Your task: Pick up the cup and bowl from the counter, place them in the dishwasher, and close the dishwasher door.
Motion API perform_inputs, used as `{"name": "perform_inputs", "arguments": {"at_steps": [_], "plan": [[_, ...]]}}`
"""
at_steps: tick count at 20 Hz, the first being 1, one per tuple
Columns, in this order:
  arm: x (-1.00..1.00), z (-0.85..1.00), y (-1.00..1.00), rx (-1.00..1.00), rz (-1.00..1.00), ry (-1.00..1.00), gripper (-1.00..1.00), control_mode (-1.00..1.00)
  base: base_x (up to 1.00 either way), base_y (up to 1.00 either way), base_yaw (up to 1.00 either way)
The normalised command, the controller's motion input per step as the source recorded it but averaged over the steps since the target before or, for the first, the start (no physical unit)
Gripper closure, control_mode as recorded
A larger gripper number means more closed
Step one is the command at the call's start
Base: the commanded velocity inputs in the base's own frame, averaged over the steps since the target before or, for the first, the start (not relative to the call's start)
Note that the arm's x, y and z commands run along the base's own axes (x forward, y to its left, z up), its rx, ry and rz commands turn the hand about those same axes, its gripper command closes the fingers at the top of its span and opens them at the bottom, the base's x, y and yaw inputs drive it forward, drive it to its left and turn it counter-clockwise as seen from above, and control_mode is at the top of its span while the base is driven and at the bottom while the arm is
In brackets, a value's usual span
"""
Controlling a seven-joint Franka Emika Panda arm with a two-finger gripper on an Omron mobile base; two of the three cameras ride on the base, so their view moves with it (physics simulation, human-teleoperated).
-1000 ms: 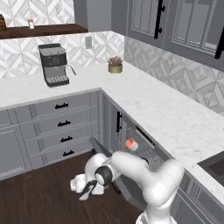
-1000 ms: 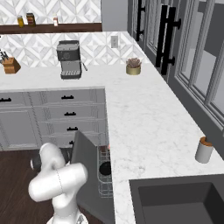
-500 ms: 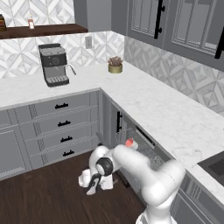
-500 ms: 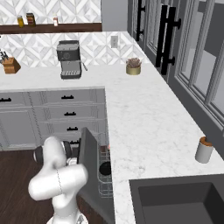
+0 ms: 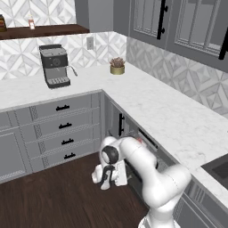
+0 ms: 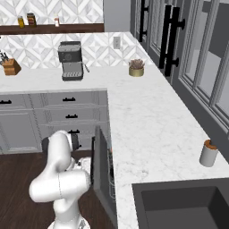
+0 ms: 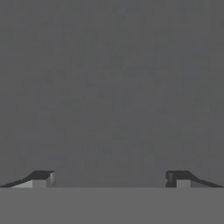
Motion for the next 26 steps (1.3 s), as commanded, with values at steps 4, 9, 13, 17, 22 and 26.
{"name": "perform_inputs", "arguments": {"at_steps": [4,9,13,17,22,26], "plan": [[0.35,0.42,-1.00,0.04,0.00,0.00,-1.00,-1.00,0.00,0.00,0.00],[0.55,0.16,-1.00,0.08,0.00,0.00,-1.00,-1.00,0.00,0.00,0.00],[0.70,0.01,-1.00,0.12,0.02,0.00,-1.00,-1.00,0.00,0.00,0.00],[0.66,0.00,-1.00,0.14,0.04,0.00,-1.00,-1.00,0.00,0.00,0.00],[0.25,0.15,-1.00,0.16,0.07,-0.06,-1.00,-1.00,0.00,0.00,0.00],[0.10,0.40,-1.00,0.21,0.06,0.00,-1.00,-1.00,0.00,0.00,0.00]]}}
